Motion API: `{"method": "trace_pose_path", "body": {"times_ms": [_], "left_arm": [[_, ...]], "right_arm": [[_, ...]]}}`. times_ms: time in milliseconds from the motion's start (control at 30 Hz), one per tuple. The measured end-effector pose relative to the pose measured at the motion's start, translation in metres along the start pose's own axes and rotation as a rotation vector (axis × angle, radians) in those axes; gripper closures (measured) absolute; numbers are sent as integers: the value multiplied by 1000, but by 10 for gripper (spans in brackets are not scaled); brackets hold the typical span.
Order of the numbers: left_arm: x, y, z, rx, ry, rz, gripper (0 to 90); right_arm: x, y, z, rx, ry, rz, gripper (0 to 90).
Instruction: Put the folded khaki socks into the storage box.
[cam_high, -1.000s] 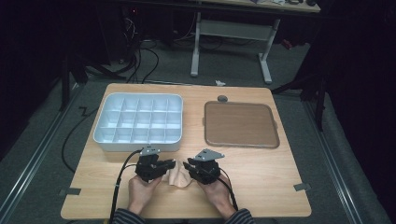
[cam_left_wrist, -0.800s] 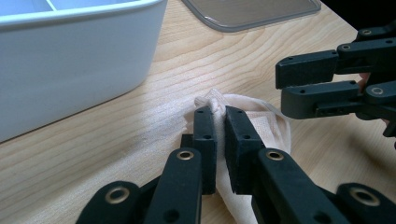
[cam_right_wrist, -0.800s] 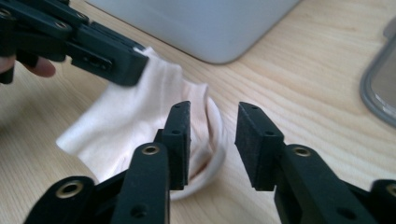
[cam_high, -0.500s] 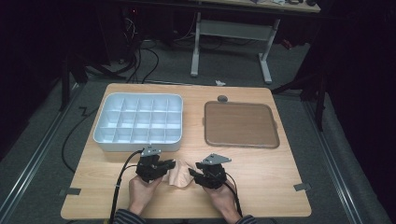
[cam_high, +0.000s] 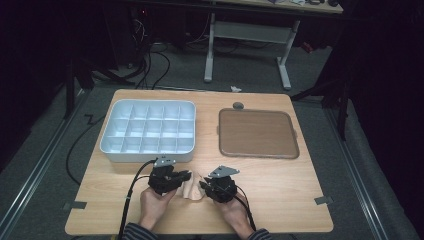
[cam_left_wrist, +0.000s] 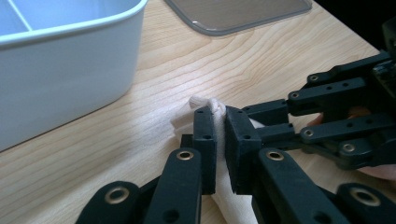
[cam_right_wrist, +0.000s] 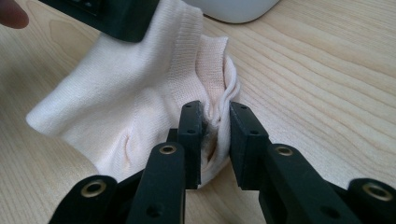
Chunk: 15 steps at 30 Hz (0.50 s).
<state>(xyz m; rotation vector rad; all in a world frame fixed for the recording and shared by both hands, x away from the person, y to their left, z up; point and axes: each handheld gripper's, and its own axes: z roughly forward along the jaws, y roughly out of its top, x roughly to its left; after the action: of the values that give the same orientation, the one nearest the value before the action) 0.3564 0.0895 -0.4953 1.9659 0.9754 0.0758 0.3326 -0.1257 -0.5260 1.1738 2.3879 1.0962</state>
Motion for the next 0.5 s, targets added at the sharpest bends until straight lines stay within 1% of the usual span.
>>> {"method": "trace_pose_path", "body": {"times_ms": [233,333,400,500], "left_arm": [[-4,5,2,5,-10,19,837],[-5,8,3,5,-18,24,836],[-5,10,5,-3,-29,17,836],[-8,12,8,1,-34,27,836]], "right_arm": [[2,4,3,7,-1,-25,770],[2,4,4,4,4,-30,771],[2,4,4,7,9,-27,771],[1,4,5,4,15,-33,771]]}}
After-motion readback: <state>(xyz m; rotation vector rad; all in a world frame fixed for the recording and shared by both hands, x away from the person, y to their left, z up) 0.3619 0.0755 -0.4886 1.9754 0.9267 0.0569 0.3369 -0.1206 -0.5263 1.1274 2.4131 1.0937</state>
